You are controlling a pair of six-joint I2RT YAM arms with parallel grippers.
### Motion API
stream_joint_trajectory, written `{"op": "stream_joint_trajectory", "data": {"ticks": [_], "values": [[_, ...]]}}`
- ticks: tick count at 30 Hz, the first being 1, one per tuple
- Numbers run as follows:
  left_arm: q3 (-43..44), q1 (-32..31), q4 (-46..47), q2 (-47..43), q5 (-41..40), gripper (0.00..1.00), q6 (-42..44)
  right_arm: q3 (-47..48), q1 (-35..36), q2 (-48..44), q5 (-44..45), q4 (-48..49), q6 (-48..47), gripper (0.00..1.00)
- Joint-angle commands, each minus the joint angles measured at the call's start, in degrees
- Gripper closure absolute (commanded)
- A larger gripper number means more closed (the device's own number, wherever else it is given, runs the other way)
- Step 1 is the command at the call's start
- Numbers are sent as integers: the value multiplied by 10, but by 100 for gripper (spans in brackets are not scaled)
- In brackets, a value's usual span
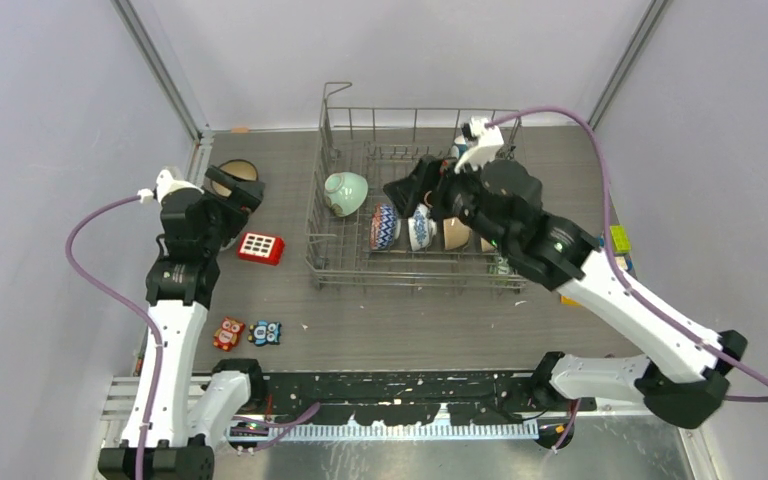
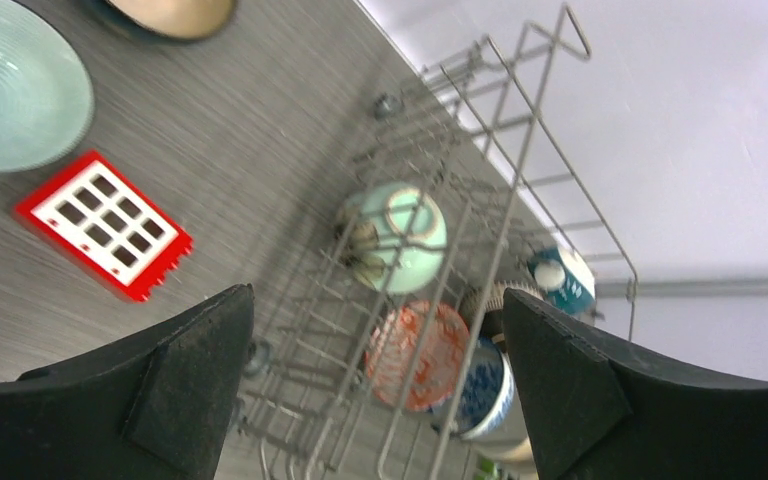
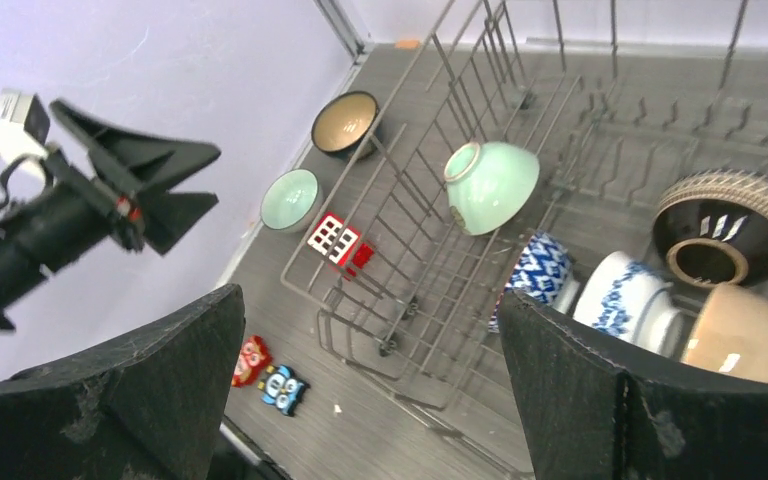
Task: Unload the bowls from the dish rack
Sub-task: Pick up the bowl from the dish rack.
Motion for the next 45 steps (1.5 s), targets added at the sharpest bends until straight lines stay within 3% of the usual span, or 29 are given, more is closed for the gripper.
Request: {"op": "stream_joint_trajectory", "data": {"ticks": [1, 7, 16, 23, 34, 45], "values": [[10, -44, -25, -19, 23, 5, 11, 43, -90, 73, -184, 33, 164, 0], [-14, -52, -61, -44, 64, 6, 2, 127, -185, 233, -279, 21, 299, 3], [-40, -51, -100, -104, 57, 7, 25, 247, -209, 394, -271, -13, 270, 8], [-48, -53, -101, -100, 76, 8, 41, 321, -225, 492, -293, -36, 238, 12], [-46, -53, -92, -49, 113, 11, 62, 357, -250, 571, -371, -20, 174, 10], [-52, -55, -96, -48, 115, 11, 62, 337, -251, 618, -404, 40, 198, 7]]}}
